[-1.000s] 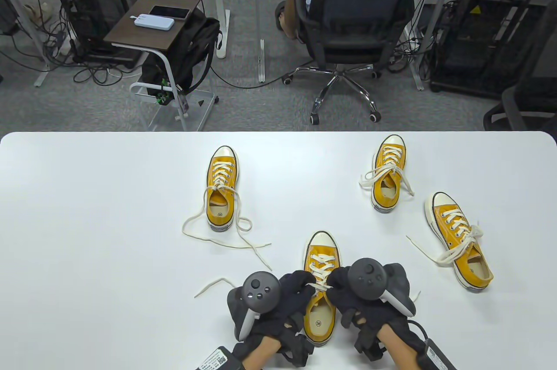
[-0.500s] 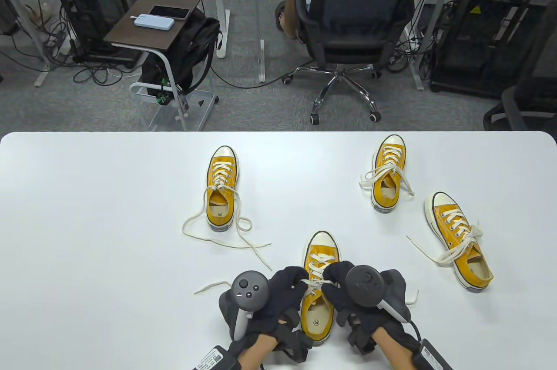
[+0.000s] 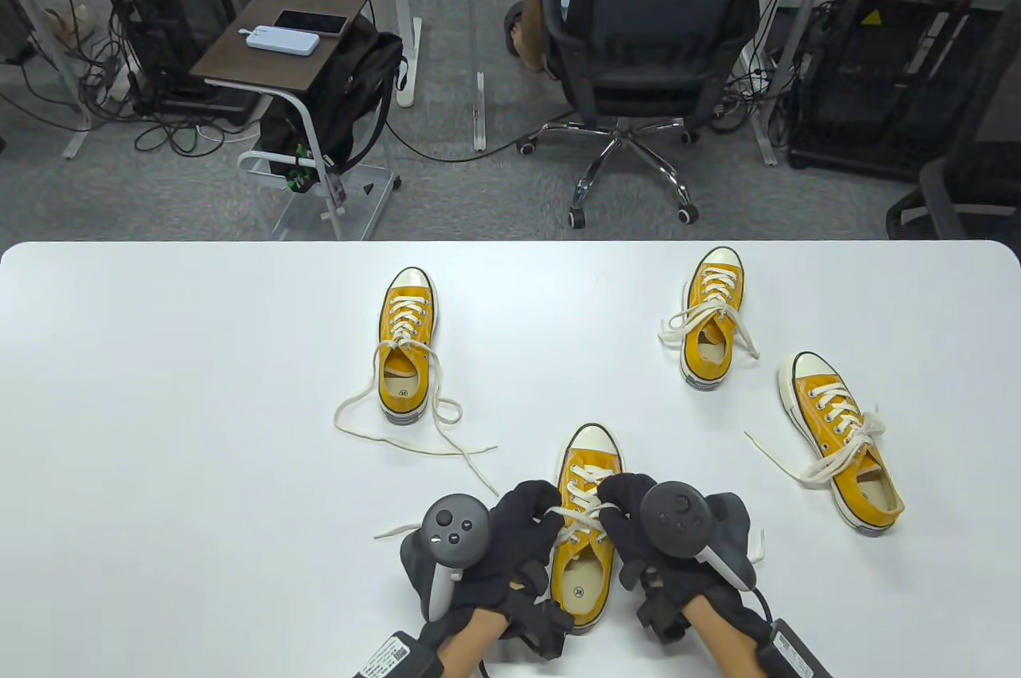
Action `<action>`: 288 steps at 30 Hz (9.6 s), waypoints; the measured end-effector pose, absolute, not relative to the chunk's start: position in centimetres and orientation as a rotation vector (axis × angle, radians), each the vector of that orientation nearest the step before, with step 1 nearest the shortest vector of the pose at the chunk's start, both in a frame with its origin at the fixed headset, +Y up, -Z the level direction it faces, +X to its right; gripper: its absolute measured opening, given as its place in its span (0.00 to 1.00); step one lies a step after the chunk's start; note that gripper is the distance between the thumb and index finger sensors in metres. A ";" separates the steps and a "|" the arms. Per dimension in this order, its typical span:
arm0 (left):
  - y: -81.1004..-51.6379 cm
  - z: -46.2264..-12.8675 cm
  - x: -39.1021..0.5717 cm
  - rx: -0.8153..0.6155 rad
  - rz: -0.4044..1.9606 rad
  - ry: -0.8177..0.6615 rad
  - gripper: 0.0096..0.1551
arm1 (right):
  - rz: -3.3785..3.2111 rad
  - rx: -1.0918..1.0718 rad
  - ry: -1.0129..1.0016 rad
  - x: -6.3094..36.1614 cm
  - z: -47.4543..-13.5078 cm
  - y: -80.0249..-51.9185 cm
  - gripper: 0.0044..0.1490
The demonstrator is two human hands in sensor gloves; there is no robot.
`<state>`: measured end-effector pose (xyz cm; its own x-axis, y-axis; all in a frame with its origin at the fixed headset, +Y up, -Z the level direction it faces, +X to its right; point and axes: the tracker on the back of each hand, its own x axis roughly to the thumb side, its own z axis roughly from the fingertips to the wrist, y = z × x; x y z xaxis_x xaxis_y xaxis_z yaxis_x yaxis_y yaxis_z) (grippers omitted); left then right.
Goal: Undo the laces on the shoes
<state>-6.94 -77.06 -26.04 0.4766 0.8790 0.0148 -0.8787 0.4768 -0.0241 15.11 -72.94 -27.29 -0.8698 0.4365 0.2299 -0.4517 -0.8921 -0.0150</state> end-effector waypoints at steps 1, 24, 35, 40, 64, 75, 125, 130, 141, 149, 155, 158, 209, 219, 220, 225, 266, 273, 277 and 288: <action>-77.0 -26.0 -7.0 -0.008 1.076 -0.027 0.22 | 2.667 0.300 -0.098 15.1 -27.3 -72.9 0.25; -77.3 -26.4 -8.5 -0.023 1.102 0.079 0.21 | 2.619 0.185 -0.096 17.1 -27.9 -72.8 0.24; -77.4 -26.4 -9.4 0.009 1.124 0.113 0.20 | 2.591 0.136 -0.117 18.2 -28.1 -72.4 0.24; -77.4 -26.6 -9.7 0.007 1.142 0.122 0.21 | 2.595 0.124 -0.103 18.5 -28.2 -72.4 0.25; -77.8 -26.8 -12.5 0.070 1.174 0.261 0.22 | 2.409 -0.041 -0.040 22.7 -29.2 -72.3 0.24; -77.9 -27.0 -13.8 0.082 1.132 0.325 0.23 | 2.356 -0.142 -0.026 25.1 -29.5 -72.5 0.24; -71.7 -26.2 -14.7 0.021 0.630 0.171 0.33 | 2.423 -0.441 -0.039 28.0 -29.7 -73.4 0.30; -69.9 -24.5 -9.9 -0.133 0.625 -0.156 0.33 | 2.379 -0.370 -0.072 27.4 -29.4 -72.6 0.30; -72.8 -21.3 -0.7 -0.449 0.124 -0.441 0.35 | 2.365 -0.286 -0.106 26.7 -29.2 -72.1 0.30; -73.7 -20.3 0.5 -0.315 0.037 -0.435 0.25 | 2.334 -0.221 -0.025 25.9 -29.3 -72.3 0.30; -71.3 -19.7 -0.6 -0.118 0.147 -0.363 0.22 | 2.297 -0.237 -0.053 26.5 -29.2 -72.0 0.29; -70.4 -20.1 -1.4 -0.093 0.195 -0.314 0.22 | 2.287 -0.240 -0.060 26.6 -29.2 -72.0 0.29; -69.2 -41.8 -6.9 0.029 0.171 0.182 0.22 | 2.266 -0.220 -0.052 26.5 -29.3 -72.0 0.29; -73.6 -41.6 -8.2 -0.004 0.193 0.228 0.21 | 2.277 -0.212 -0.047 26.3 -29.3 -72.1 0.29; -73.8 -41.5 -8.3 -0.001 0.190 0.227 0.21 | 2.277 -0.212 -0.046 26.3 -29.3 -72.1 0.29; -75.1 -41.3 -8.8 -0.033 0.179 0.247 0.26 | 2.280 -0.213 -0.030 26.3 -29.4 -72.3 0.29; -73.2 -28.1 -13.1 -0.296 0.684 -0.131 0.39 | 2.783 -0.204 -0.123 22.5 -32.6 -68.9 0.43; -74.4 -28.6 -13.6 -0.399 0.703 -0.118 0.40 | 2.941 -0.418 -0.039 24.4 -39.8 -67.4 0.47; -74.9 -28.8 -14.0 -0.445 0.722 -0.097 0.41 | 2.998 -0.533 0.052 25.2 -43.4 -68.9 0.46; -75.0 -28.9 -13.8 -0.451 0.705 -0.097 0.42 | 3.046 -0.552 0.081 25.1 -47.0 -74.8 0.33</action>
<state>-13.80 -74.95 -28.88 0.7615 0.6450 -0.0639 -0.6038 0.6702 -0.4316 25.06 -74.75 -47.00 -0.9355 0.0348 -0.3515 -0.0535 -0.9976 0.0435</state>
